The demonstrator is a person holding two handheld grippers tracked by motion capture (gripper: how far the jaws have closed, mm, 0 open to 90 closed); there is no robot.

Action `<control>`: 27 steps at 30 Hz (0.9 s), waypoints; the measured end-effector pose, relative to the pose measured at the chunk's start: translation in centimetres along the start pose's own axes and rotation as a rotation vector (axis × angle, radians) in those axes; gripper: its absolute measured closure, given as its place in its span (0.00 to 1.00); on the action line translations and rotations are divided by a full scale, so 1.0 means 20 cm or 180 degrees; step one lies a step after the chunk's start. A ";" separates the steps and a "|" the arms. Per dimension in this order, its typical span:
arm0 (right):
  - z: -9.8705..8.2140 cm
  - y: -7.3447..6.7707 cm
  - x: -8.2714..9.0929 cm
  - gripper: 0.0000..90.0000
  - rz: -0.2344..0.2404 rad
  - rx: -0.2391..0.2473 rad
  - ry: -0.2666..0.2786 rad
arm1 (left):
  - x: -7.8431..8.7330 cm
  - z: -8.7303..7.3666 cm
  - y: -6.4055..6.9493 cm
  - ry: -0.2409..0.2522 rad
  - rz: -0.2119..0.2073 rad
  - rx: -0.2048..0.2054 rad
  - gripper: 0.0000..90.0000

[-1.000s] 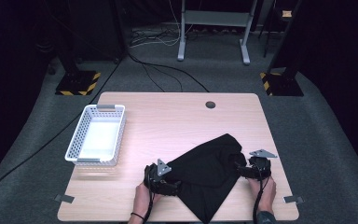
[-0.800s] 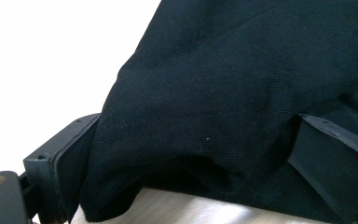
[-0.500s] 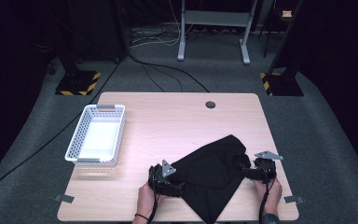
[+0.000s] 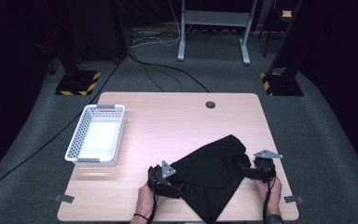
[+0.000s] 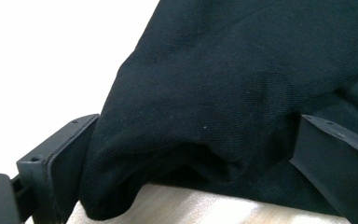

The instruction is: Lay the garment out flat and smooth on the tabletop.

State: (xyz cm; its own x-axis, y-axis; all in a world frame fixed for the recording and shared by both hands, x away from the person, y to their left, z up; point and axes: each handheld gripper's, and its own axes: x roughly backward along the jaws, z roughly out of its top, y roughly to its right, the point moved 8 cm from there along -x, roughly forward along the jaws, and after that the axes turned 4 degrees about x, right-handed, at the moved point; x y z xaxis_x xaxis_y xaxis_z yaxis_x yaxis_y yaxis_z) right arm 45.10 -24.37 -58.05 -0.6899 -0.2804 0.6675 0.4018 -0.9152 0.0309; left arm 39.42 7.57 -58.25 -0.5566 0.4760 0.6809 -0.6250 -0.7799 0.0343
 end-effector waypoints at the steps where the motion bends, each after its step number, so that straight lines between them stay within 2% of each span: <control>1: 0.00 0.00 0.00 0.15 0.0007 0.0001 -0.0001 | 0.00 0.00 0.00 0.0001 0.0001 -0.0006 0.02; 3: 0.00 0.00 0.00 0.14 0.0007 0.0006 0.0000 | 0.01 0.00 0.00 0.0018 0.0004 -0.0024 0.01; 5: 0.00 0.00 0.00 0.15 0.0021 0.0026 0.0000 | 0.03 -0.01 0.00 0.0014 0.0020 0.0014 0.00; 8: 0.02 0.00 -0.02 0.14 0.0078 0.0087 -0.0003 | 0.08 0.00 -0.02 0.0135 0.0101 0.0176 0.00; 10: 0.03 0.00 -0.03 0.14 0.0112 0.0121 -0.0005 | 0.12 0.02 -0.02 0.0282 0.0087 0.0337 0.01; 11: 0.03 0.00 -0.04 0.14 0.0132 0.0139 -0.0007 | 0.14 0.03 -0.02 0.0323 0.0108 0.0367 0.01; 15: 0.04 0.00 -0.04 0.14 0.0173 0.0169 -0.0002 | 0.19 0.06 0.04 0.0309 0.0196 0.0249 0.01; 18: 0.04 0.00 -0.04 0.14 0.0193 0.0188 0.0004 | 0.19 0.11 0.08 0.0307 0.0195 0.0224 0.01; 21: 0.04 0.00 -0.04 0.15 0.0194 0.0189 0.0008 | 0.16 0.18 0.16 0.0259 0.0165 0.0131 0.01; 25: 0.04 0.00 -0.04 0.15 0.0192 0.0188 0.0011 | 0.07 0.26 0.28 0.0174 0.0086 -0.0059 0.02; 27: 0.04 0.00 -0.04 0.15 0.0191 0.0188 0.0011 | 0.05 0.27 0.30 0.0153 0.0058 -0.0084 0.02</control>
State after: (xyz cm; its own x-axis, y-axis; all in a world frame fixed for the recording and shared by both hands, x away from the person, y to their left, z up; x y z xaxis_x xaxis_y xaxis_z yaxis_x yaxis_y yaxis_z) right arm 46.09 -23.86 -58.04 -0.6654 -0.3354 0.6669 0.4773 -0.8780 0.0347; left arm 37.98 1.14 -53.46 -0.5933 0.4813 0.6452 -0.6283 -0.7779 0.0026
